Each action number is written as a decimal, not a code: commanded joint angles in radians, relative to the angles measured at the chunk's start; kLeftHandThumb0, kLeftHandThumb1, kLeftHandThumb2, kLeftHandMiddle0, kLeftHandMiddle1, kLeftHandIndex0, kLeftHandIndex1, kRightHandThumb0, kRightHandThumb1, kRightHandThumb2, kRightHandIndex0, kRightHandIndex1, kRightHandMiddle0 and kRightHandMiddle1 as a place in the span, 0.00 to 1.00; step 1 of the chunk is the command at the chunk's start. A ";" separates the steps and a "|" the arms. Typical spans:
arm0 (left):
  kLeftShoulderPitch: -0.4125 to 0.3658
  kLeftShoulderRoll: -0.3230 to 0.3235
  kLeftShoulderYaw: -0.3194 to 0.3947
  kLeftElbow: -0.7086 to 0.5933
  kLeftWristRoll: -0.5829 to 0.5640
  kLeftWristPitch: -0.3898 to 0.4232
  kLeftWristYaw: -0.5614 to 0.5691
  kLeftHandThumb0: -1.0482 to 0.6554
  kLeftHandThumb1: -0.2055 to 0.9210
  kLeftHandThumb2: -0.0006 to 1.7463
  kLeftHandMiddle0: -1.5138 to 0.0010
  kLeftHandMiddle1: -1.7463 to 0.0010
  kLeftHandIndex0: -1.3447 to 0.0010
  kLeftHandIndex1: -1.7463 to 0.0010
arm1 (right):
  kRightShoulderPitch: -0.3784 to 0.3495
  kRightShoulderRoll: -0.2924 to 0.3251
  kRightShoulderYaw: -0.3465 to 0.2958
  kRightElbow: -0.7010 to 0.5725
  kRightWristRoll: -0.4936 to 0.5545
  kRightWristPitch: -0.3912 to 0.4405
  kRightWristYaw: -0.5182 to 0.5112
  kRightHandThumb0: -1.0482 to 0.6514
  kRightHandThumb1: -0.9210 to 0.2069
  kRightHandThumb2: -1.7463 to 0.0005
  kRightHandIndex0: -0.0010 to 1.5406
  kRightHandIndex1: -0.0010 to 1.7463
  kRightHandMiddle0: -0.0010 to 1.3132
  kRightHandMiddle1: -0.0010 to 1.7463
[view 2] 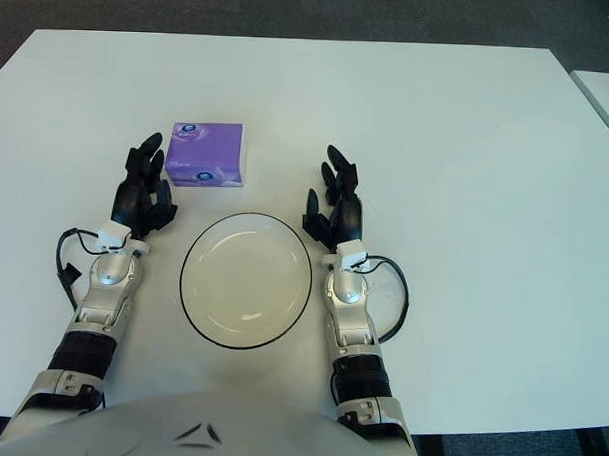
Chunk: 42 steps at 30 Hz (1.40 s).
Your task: Put the tissue paper into the plate.
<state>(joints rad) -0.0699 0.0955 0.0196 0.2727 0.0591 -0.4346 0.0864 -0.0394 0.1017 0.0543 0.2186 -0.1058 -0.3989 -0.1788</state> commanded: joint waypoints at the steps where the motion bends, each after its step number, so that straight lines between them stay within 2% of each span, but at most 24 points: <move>1: 0.136 -0.030 -0.023 0.122 0.027 0.020 0.007 0.18 1.00 0.47 0.84 1.00 1.00 0.66 | 0.082 -0.011 -0.019 0.099 0.012 0.067 0.005 0.23 0.00 0.56 0.19 0.00 0.00 0.27; 42: 0.137 -0.029 -0.021 0.131 0.026 0.014 0.006 0.18 1.00 0.47 0.84 1.00 1.00 0.68 | 0.082 -0.007 -0.018 0.100 0.005 0.071 -0.001 0.23 0.00 0.57 0.19 0.00 0.00 0.27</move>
<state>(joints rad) -0.0699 0.0954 0.0195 0.2728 0.0605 -0.4346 0.0870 -0.0394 0.1020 0.0533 0.2188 -0.1061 -0.3995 -0.1766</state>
